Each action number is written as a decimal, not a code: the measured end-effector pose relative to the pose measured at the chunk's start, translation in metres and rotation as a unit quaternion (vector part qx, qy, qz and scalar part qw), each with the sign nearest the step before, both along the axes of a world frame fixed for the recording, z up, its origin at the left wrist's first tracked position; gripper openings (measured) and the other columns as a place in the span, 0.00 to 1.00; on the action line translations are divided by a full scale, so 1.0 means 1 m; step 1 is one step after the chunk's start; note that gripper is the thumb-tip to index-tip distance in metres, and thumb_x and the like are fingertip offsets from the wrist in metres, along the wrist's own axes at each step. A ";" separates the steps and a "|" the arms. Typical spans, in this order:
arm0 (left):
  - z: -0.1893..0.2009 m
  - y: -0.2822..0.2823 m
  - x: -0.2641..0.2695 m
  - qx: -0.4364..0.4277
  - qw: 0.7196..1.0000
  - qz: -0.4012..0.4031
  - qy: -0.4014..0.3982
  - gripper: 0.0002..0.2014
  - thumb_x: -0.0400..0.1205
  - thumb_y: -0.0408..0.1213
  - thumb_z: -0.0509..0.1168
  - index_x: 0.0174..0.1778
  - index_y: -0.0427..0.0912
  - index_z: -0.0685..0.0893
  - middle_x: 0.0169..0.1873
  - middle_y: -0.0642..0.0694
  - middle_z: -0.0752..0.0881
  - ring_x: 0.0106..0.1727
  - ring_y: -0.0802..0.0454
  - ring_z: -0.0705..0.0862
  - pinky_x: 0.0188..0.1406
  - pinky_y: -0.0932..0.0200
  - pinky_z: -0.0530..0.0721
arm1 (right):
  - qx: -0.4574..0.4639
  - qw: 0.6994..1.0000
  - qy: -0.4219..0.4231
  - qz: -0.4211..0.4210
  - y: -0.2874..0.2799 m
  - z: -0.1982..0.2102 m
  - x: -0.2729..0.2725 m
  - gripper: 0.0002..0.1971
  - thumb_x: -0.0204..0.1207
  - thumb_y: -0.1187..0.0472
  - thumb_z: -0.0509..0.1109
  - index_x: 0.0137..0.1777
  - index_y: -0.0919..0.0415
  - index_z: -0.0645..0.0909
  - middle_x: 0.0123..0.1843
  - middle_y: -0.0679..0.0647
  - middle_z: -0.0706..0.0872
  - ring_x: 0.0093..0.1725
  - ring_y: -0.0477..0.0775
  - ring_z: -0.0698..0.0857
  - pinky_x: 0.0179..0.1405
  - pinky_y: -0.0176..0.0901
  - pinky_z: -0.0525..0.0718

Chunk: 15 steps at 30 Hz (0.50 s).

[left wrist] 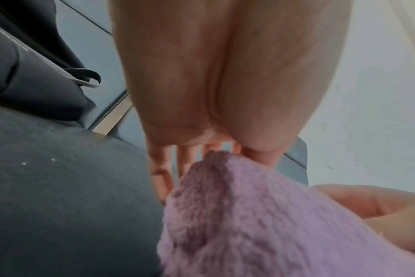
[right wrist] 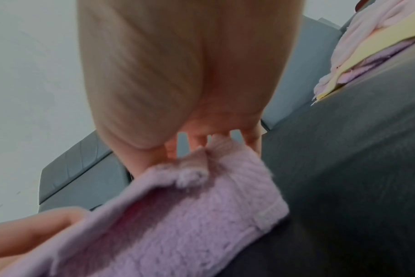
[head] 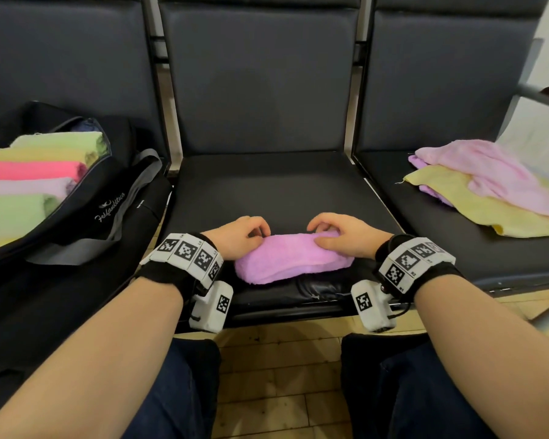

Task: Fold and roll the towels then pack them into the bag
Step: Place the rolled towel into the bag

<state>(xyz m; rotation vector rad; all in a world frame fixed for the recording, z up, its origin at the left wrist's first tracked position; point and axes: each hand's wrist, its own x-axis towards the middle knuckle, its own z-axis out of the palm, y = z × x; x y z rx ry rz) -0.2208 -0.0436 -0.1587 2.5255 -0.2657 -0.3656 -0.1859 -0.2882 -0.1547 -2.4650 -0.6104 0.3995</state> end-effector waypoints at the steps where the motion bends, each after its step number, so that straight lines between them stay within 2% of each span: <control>1: 0.001 0.000 -0.001 -0.008 1.000 -0.003 -0.003 0.08 0.85 0.38 0.60 0.58 0.45 0.80 0.53 0.47 0.82 0.49 0.52 0.81 0.53 0.60 0.78 | 0.009 1.000 0.003 0.003 -0.002 0.000 -0.001 0.10 0.79 0.58 0.70 0.59 0.50 0.82 0.56 0.46 0.84 0.60 0.48 0.81 0.68 0.45 0.76; 2: 0.003 -0.001 -0.003 -0.012 1.000 -0.004 -0.004 0.09 0.85 0.42 0.61 0.58 0.45 0.81 0.52 0.48 0.84 0.50 0.52 0.81 0.54 0.60 0.78 | 0.014 1.000 0.014 0.003 -0.004 0.001 -0.002 0.10 0.79 0.54 0.70 0.59 0.51 0.84 0.58 0.46 0.85 0.61 0.47 0.81 0.68 0.42 0.76; 4: 0.004 0.002 -0.004 -0.007 1.000 -0.005 0.014 0.16 0.82 0.52 0.64 0.59 0.47 0.83 0.54 0.52 0.85 0.54 0.54 0.82 0.60 0.58 0.79 | 0.013 0.999 0.052 -0.001 -0.009 0.001 -0.003 0.17 0.77 0.49 0.72 0.64 0.51 0.83 0.63 0.45 0.84 0.64 0.46 0.80 0.69 0.41 0.75; 6: 0.003 0.008 -0.003 0.033 0.998 -0.023 0.048 0.27 0.74 0.62 0.69 0.65 0.51 0.82 0.59 0.54 0.83 0.60 0.55 0.81 0.67 0.56 0.77 | 0.018 0.996 0.092 0.004 -0.013 0.000 -0.003 0.25 0.73 0.48 0.75 0.70 0.51 0.80 0.66 0.46 0.82 0.66 0.46 0.80 0.72 0.43 0.75; 8: 0.003 0.015 -0.003 0.081 0.993 -0.044 0.077 0.40 0.65 0.68 0.71 0.73 0.55 0.75 0.66 0.55 0.78 0.66 0.54 0.77 0.72 0.53 0.73 | 0.019 0.993 0.120 0.004 -0.017 -0.001 -0.002 0.30 0.70 0.51 0.78 0.73 0.52 0.77 0.69 0.46 0.79 0.68 0.47 0.78 0.73 0.44 0.75; 9: 0.004 0.017 -0.004 0.085 0.991 -0.051 0.089 0.43 0.65 0.66 0.73 0.75 0.56 0.72 0.69 0.56 0.76 0.68 0.54 0.76 0.74 0.53 0.72 | 0.012 0.992 0.124 0.002 -0.018 -0.002 -0.002 0.32 0.69 0.52 0.80 0.74 0.51 0.76 0.70 0.46 0.78 0.69 0.47 0.77 0.74 0.45 0.73; 12: 0.006 0.022 -0.006 0.078 0.988 -0.058 0.117 0.41 0.70 0.54 0.77 0.78 0.59 0.66 0.71 0.59 0.73 0.71 0.56 0.72 0.73 0.57 0.68 | -0.007 0.991 0.130 0.003 -0.020 -0.002 -0.003 0.37 0.67 0.54 0.82 0.76 0.49 0.73 0.71 0.44 0.74 0.72 0.49 0.73 0.75 0.45 0.70; 15: 0.009 0.021 -0.008 0.115 0.984 -0.048 0.128 0.42 0.71 0.50 0.77 0.79 0.60 0.63 0.68 0.58 0.73 0.69 0.53 0.73 0.70 0.56 0.70 | 0.004 0.990 0.140 0.016 -0.018 0.000 -0.007 0.35 0.70 0.63 0.79 0.77 0.52 0.71 0.63 0.40 0.76 0.68 0.48 0.74 0.70 0.39 0.71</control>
